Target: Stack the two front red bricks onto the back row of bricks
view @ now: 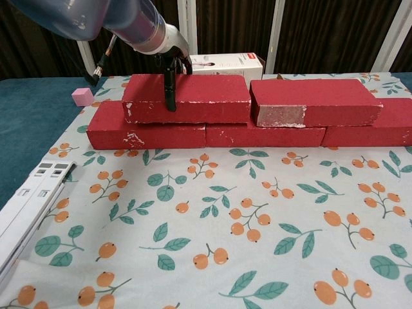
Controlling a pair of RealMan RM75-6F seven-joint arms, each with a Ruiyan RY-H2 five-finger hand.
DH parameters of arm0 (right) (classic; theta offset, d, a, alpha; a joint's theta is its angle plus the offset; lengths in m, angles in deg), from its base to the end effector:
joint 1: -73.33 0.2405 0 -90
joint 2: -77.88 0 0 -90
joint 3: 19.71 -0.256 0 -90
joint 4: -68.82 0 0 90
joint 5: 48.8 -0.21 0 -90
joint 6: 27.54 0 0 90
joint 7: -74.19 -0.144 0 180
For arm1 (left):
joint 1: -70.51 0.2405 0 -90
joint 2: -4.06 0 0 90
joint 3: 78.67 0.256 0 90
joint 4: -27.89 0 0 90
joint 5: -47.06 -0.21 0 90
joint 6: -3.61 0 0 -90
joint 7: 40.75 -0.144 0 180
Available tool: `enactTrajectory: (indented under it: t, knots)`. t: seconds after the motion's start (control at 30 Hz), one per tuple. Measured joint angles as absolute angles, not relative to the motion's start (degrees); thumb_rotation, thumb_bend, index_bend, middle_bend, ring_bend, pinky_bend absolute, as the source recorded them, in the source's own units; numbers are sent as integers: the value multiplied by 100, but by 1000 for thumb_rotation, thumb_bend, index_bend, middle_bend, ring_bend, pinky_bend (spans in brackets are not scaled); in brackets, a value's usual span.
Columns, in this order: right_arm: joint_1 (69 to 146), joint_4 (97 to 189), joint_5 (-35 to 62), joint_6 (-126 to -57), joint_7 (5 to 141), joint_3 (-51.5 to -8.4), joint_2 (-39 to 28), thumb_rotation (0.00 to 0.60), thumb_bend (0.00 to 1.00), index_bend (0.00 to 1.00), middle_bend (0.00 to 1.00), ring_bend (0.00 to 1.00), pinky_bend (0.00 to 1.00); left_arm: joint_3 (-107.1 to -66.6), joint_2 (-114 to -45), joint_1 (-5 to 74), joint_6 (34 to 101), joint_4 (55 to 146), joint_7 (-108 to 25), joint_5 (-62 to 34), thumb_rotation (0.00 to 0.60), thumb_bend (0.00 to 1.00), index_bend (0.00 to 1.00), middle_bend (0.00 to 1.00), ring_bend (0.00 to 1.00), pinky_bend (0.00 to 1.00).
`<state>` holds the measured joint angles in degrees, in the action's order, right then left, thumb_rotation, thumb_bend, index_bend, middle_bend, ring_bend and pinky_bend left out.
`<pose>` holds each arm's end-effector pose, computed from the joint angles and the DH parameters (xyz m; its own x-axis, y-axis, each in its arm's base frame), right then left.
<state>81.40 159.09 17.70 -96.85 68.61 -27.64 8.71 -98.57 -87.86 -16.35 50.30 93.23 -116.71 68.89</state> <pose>-0.3483 -0.2094 0.1244 0.1432 -0.1339 0.9806 -0.9432 0.2815 0.1762 0.0195 0.4667 -0.0142 0.6371 0.4513 0.6249 0.7479 -0.1658 -0.6427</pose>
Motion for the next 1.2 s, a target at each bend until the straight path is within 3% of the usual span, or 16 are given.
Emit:
enactTrajectory:
  t: [0.77, 1.2]
  knots:
    - [8141, 15873, 1740, -9660, 6849, -2785, 866, 600, 152, 0, 0, 0, 0, -9986, -9063, -1719, 4995, 8991, -11819, 6955, 600, 16, 300, 372, 41, 51]
    - [8135, 15873, 1743, -9667, 6842, -2793, 868, 600, 152, 0, 0, 0, 0, -10097, -9129, -1741, 5063, 8939, -11936, 7061, 600, 16, 226, 272, 13, 50]
